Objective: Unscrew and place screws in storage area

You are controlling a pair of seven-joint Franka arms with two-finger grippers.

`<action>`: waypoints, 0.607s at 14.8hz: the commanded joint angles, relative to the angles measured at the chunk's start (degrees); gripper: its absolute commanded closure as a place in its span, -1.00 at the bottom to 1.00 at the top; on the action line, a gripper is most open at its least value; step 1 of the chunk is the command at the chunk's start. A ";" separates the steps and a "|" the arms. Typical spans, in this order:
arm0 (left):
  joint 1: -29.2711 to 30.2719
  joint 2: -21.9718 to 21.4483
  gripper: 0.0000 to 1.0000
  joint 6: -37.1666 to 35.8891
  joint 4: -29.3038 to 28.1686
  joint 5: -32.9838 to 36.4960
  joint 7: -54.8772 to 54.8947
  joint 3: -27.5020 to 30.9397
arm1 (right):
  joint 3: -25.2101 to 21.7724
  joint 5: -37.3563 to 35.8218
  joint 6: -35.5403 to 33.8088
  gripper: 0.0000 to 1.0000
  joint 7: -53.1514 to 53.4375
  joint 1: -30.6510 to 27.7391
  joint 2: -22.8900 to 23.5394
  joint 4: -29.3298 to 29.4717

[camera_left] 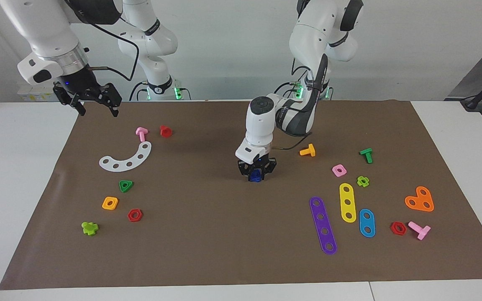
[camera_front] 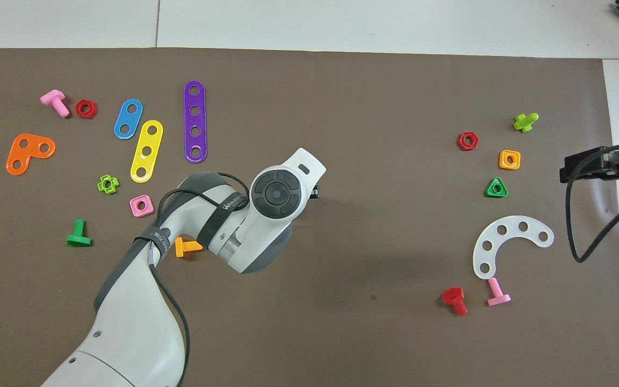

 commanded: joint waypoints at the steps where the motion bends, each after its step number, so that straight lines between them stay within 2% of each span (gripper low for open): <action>1: -0.26 -0.02 0.10 0.67 -0.56 -0.52 -0.21 0.52 | 0.41 1.13 0.71 -1.00 -0.16 -0.52 -1.25 -1.47; 5: -0.18 -0.02 0.21 0.50 -0.56 -0.52 -0.12 0.52 | 0.41 1.13 0.71 -1.00 -0.16 -0.52 -1.25 -1.47; 9: -0.18 0.07 0.22 0.06 -0.12 -0.52 -0.20 0.52 | 0.41 1.13 0.71 -1.00 -0.16 -0.52 -1.25 -1.47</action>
